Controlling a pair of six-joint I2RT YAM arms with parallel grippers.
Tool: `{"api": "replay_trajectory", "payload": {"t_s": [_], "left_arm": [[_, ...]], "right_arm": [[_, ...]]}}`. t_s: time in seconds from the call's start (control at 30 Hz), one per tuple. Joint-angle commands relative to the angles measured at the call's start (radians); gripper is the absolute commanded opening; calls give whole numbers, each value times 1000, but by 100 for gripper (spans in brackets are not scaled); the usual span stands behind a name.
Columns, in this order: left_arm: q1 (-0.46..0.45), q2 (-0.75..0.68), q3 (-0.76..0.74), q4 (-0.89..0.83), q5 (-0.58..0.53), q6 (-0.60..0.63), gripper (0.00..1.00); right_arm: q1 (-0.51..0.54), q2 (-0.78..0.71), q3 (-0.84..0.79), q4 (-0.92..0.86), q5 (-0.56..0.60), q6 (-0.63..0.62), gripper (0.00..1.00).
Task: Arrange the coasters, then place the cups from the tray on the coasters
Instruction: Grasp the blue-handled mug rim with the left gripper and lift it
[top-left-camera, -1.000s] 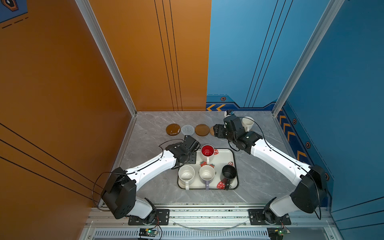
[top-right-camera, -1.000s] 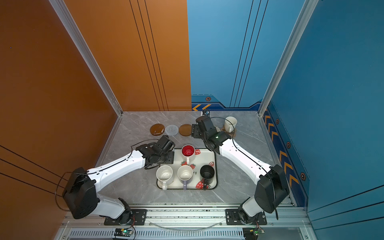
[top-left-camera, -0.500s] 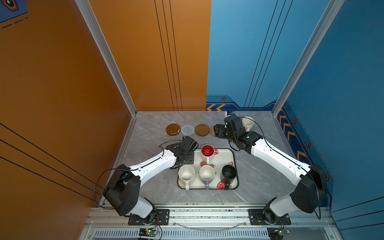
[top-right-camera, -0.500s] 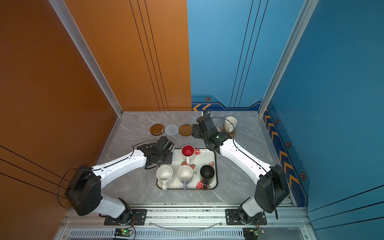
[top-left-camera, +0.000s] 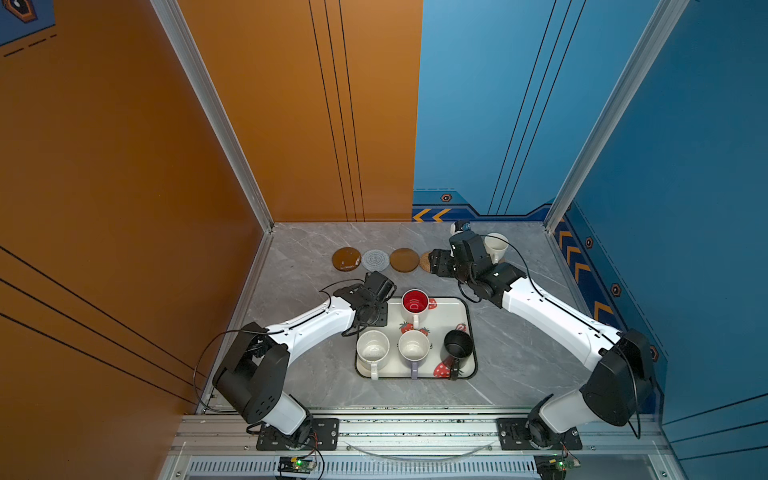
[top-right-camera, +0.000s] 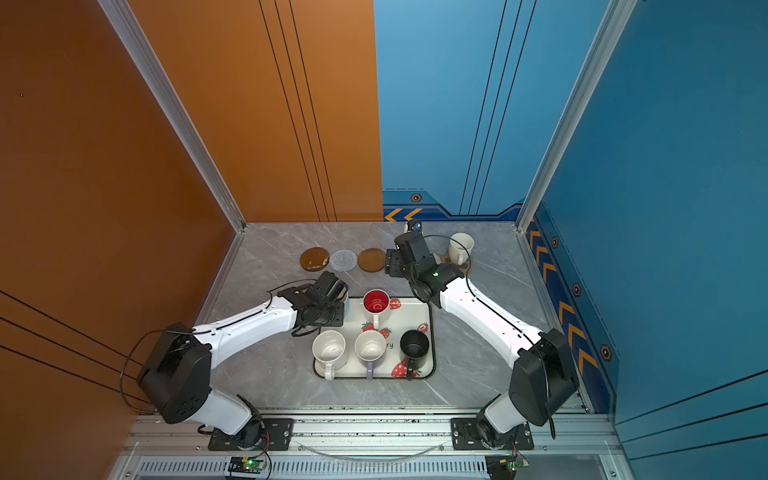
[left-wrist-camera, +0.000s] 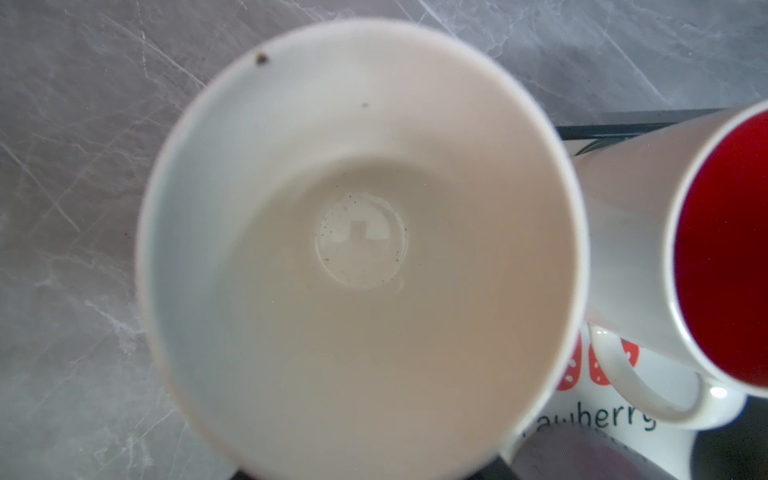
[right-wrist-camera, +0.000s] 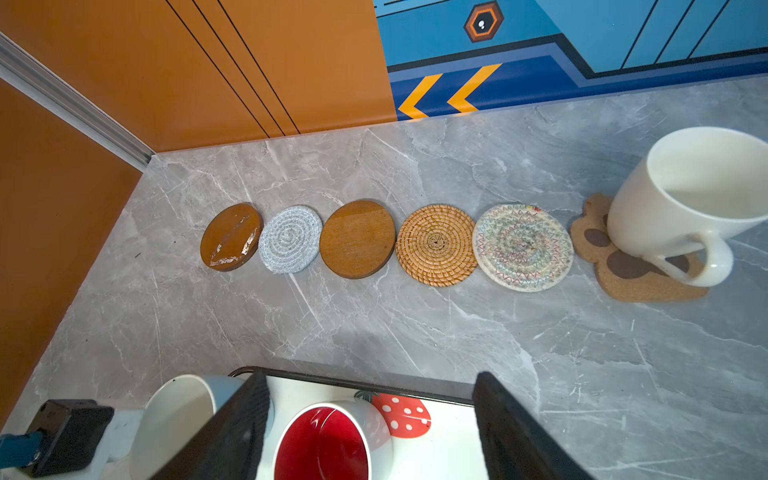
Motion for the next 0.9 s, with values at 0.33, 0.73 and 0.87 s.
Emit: {"api": "replay_trajectory", "payload": {"t_s": [0.33, 0.73, 0.87], "left_arm": [[15, 53, 49, -2, 15, 3, 10], [0, 35, 102, -77, -50, 14, 0], [-14, 11, 130, -106, -89, 24, 0]], "right_arm": [[-14, 0, -7, 10, -20, 14, 76], [-20, 2, -11, 9, -22, 15, 75], [-20, 3, -15, 9, -25, 14, 75]]}}
